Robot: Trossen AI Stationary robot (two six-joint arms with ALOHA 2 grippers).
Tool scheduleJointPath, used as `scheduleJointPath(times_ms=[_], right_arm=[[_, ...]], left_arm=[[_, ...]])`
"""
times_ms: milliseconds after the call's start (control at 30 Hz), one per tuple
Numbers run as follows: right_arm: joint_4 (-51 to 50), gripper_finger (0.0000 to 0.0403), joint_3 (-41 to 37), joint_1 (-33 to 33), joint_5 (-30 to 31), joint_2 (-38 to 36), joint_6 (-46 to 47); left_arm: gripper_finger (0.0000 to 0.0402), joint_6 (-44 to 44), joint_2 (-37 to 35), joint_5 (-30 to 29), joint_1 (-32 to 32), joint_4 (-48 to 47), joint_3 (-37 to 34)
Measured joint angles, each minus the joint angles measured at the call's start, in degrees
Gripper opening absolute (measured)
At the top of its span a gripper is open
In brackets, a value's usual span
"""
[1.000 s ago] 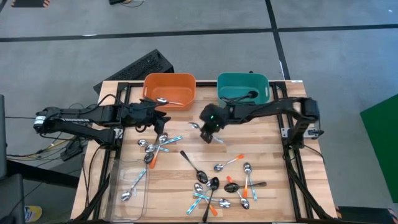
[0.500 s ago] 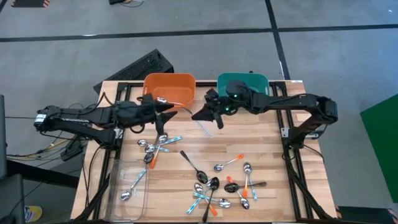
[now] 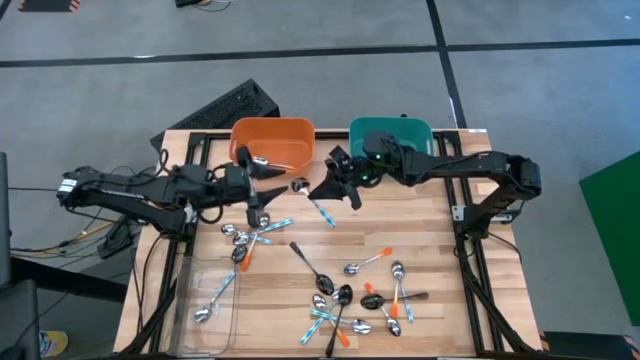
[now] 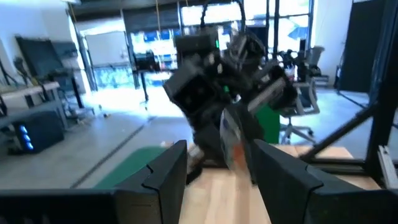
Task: Sort silverware by color (type)
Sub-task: Put the green spoon into the transparent bin
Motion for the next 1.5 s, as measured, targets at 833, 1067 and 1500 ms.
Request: scheduleJointPath(times_ms=[833, 1067, 1500], right_arm=[[-5.83, 0.0005, 0.00, 0.11, 4.29, -0.04, -5.35], [-6.80, 0.0006, 0.00, 0.56, 5.16, -0.04, -6.19], [-6.79, 0.0094, 0.04, 0.70, 8.03, -0.07, -4.21]], left_arm=[[0.0149, -18.21, 7.49, -1.50, 1.76, 1.66, -0.04], [0.0024, -18.50, 7.29, 0.21, 1.79, 1.81, -0.04], [0.0000, -22.98, 6.31, 3.07, 0.49, -26.74, 12.33]])
